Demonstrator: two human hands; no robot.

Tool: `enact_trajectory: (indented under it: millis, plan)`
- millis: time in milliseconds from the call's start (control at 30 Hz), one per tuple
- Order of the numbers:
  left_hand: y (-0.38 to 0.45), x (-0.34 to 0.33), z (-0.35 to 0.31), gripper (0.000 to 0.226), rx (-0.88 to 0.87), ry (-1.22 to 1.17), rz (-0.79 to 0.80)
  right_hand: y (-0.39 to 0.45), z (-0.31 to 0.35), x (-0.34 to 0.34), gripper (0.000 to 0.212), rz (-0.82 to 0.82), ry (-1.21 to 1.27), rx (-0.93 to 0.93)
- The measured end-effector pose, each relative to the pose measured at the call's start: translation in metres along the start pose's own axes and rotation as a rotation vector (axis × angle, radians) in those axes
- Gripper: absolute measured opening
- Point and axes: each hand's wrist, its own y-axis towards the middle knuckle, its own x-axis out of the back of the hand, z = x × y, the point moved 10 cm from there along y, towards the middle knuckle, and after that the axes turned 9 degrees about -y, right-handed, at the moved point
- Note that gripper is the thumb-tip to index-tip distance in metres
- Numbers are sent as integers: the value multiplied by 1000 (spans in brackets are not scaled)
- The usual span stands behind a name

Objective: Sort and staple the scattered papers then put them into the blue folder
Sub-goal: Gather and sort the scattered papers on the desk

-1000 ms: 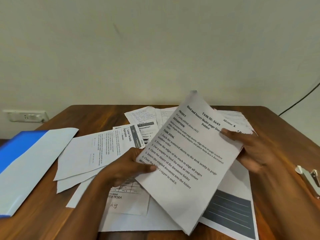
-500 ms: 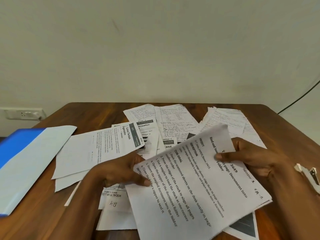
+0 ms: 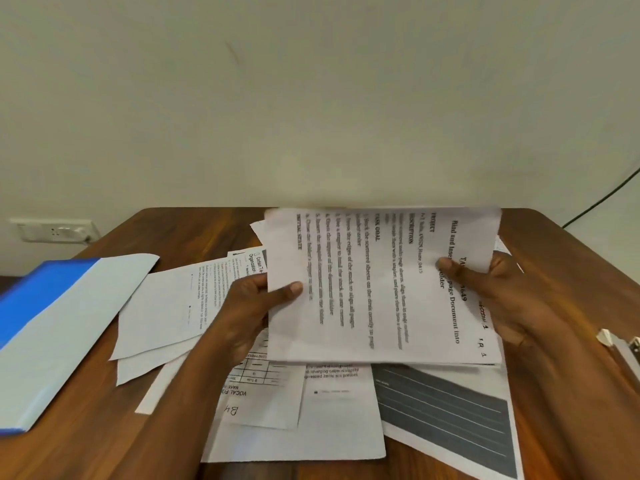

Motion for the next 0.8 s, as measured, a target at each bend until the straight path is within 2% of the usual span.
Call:
enact_trajectory:
  millis: [67, 167, 300, 500, 567, 667, 800]
  plan:
    - [-1, -11, 3, 48, -63, 5, 33, 0, 5, 3, 38, -104, 25, 75]
    - [-3, -16, 3, 44, -157, 26, 1, -3, 10, 0, 29, -163, 26, 142]
    - [-6, -12, 2, 40, -214, 131, -69, -5, 9, -5, 29, -187, -15, 162]
    - [-6, -3, 0, 57, -260, 151, -145, -9, 9, -16, 28, -208, -70, 189]
    - [-7, -3, -3, 54, -285, 157, -148, -9, 7, -19, 26, -202, -62, 190]
    - [-3, 1, -1, 37, -285, 184, -169, -6, 1, -25, 21, -174, -96, 183]
    - [0, 4, 8, 36, -267, 202, -173, -2, -13, -28, 21, -167, -140, 148]
